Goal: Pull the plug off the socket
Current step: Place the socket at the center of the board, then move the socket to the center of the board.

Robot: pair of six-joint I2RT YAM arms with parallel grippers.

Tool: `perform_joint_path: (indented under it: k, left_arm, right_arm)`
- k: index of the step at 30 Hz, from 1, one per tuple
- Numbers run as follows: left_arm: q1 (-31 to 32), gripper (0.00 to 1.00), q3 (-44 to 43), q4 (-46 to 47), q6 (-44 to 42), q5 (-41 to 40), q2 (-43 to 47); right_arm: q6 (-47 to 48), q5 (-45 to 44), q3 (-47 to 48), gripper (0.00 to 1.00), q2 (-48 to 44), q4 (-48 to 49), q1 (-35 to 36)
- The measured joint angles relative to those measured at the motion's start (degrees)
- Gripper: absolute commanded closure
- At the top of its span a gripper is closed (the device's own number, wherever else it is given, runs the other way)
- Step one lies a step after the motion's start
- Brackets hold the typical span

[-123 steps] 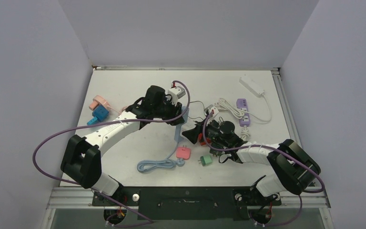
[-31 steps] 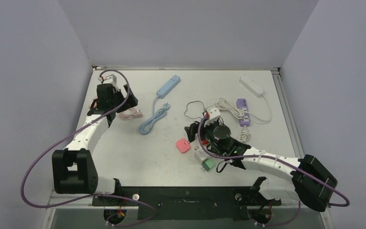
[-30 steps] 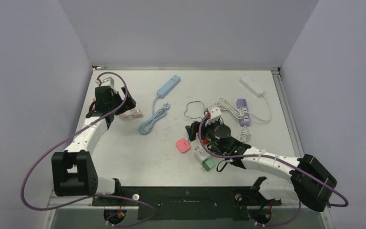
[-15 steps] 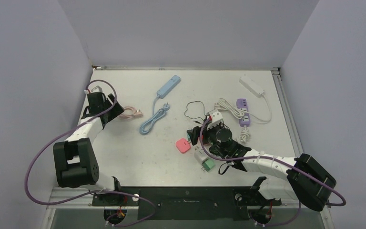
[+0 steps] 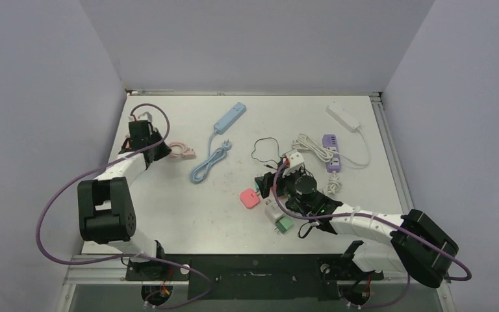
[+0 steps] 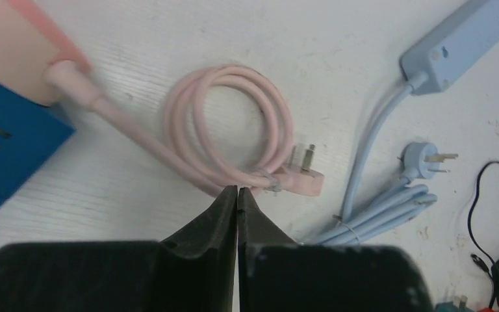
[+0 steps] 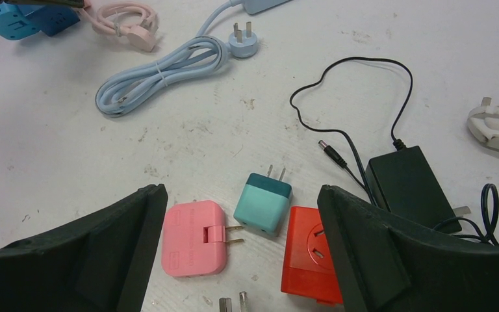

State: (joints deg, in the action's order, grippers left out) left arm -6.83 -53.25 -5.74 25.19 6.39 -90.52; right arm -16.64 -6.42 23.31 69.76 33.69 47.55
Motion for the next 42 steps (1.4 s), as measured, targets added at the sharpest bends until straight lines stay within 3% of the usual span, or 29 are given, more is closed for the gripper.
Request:
perform_joint_path:
  k: [8,10,12,18,25,30,32,37,42]
  left_arm:
    - [15.50,1.00,-0.50,-1.38,-3.17,0.20,0.66]
    - [18.69,0.80,-0.63,-2.23,-3.63,0.17,1.09]
    - [20.00,0.74,-0.63,-3.26,-4.02,0.04,2.08]
    - [12.28,0.43,-0.31,-2.45,-1.51,-1.29,5.62]
    - [0.22,0.38,2.80,2.58,4.57,-1.75,5.38]
    - [-4.39,0.41,2.71,5.51,7.37,-1.09,0.83]
    - [-4.59,0.51,1.77,5.92,7.67,-0.17,-2.40]
    - [-4.35,0.86,-1.40,6.10,7.76,2.25,-8.81]
    - [-4.24,1.00,-2.32,5.44,8.00,3.52,-9.70]
  right_arm:
    - [-0.07,-0.57,-0.85,0.10,-0.02,0.09,-0.33]
    - [-0.09,-0.74,-0.85,0.10,-0.02,0.11,-0.37]
    - [-0.07,-0.76,-0.90,0.10,-0.02,0.13,-0.44]
    - [-0.11,-0.74,-1.11,0.10,0.00,0.55,-0.70]
    - [-0.35,-0.68,-1.16,0.10,0.24,1.20,-0.70]
    - [-0.50,-0.42,-1.20,0.10,1.68,1.84,-0.72]
    - [-0.52,-0.17,-1.20,0.10,2.25,2.19,-0.72]
    - [-0.52,-0.15,-1.20,0.10,2.64,2.32,-0.83]
    - [-0.52,-0.17,-1.20,0.10,2.67,2.34,-1.14]
